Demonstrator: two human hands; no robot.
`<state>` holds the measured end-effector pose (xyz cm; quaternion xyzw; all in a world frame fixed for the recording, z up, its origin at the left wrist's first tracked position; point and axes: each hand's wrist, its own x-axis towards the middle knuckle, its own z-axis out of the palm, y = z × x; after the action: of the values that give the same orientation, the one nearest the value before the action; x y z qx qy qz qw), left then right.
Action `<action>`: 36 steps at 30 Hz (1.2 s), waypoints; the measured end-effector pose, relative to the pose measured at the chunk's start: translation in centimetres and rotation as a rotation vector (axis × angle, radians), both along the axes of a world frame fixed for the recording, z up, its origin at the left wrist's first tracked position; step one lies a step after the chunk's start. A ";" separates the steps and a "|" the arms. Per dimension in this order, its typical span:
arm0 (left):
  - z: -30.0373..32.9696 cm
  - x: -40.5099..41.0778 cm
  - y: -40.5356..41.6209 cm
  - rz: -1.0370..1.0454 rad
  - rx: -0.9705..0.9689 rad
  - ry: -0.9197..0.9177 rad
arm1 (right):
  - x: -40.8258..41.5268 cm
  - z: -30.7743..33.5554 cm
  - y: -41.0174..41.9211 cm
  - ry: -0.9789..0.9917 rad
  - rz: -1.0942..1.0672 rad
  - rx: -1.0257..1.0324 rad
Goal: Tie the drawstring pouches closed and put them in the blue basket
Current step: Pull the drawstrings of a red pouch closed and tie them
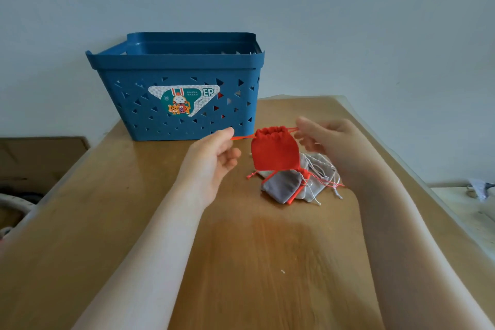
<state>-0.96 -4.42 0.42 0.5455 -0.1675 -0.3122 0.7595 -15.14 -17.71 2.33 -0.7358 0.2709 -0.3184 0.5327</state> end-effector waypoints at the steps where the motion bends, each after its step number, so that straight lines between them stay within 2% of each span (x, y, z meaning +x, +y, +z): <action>1: 0.2 -0.2 0.0 -0.048 -0.092 0.147 | 0.2 0.0 0.0 -0.130 0.042 0.155; 4: 0.2 -0.1 0.1 -0.226 -0.373 0.560 | 1.1 0.2 0.7 -0.468 0.212 0.686; 6: 0.0 0.1 0.2 -0.289 -0.476 0.685 | 1.6 -0.1 1.1 -0.608 0.222 0.915; 9: -0.5 0.6 0.1 -0.295 -0.489 0.662 | 1.9 -0.6 0.9 -0.719 0.204 1.027; 12: -0.8 1.0 0.0 -0.187 -0.395 0.589 | 2.2 -1.0 0.6 -0.766 0.121 1.102; 14: -0.9 0.8 -0.2 -0.143 -0.313 0.514 | 2.6 -1.2 0.9 -0.745 0.068 1.059; 15: -0.9 0.5 -0.3 -0.146 -0.268 0.465 | 2.8 -1.2 1.1 -0.688 0.040 0.944; 18: -0.6 0.0 -0.2 -0.181 -0.148 0.358 | 2.9 -0.9 2.2 -0.363 -0.039 0.334; 20: -0.3 -0.1 0.0 -0.157 -0.085 0.289 | 2.7 -0.4 3.1 -0.153 -0.040 0.015; 24: 0.4 -0.5 0.1 -0.054 0.071 0.057 | 2.9 -0.8 4.3 0.102 0.121 -0.183; 26: 0.7 -0.6 0.2 -0.061 0.090 -0.021 | 3.3 -1.3 4.8 0.148 0.174 -0.292; 28: 1.0 -0.8 0.3 -0.117 0.059 -0.010 | 3.6 -1.7 5.0 0.134 0.187 -0.377; 30: 1.3 -0.9 0.3 -0.172 -0.038 0.116 | 3.8 -1.8 4.7 0.089 0.150 -0.354; 32: 1.1 -0.9 0.2 -0.181 -0.097 0.186 | 3.8 -1.8 4.3 -0.037 0.095 -0.129; 34: 0.8 -1.2 0.0 -0.202 -0.055 0.102 | 3.6 -1.6 3.9 -0.180 0.088 0.155; 36: 0.3 -1.8 -0.2 -0.252 0.056 -0.080 | 3.4 -1.2 3.9 -0.302 0.158 0.366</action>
<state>-2.78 -4.58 0.76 0.5530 -0.2563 -0.3876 0.6916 -11.75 -13.85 1.14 -0.5902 0.1829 -0.3278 0.7147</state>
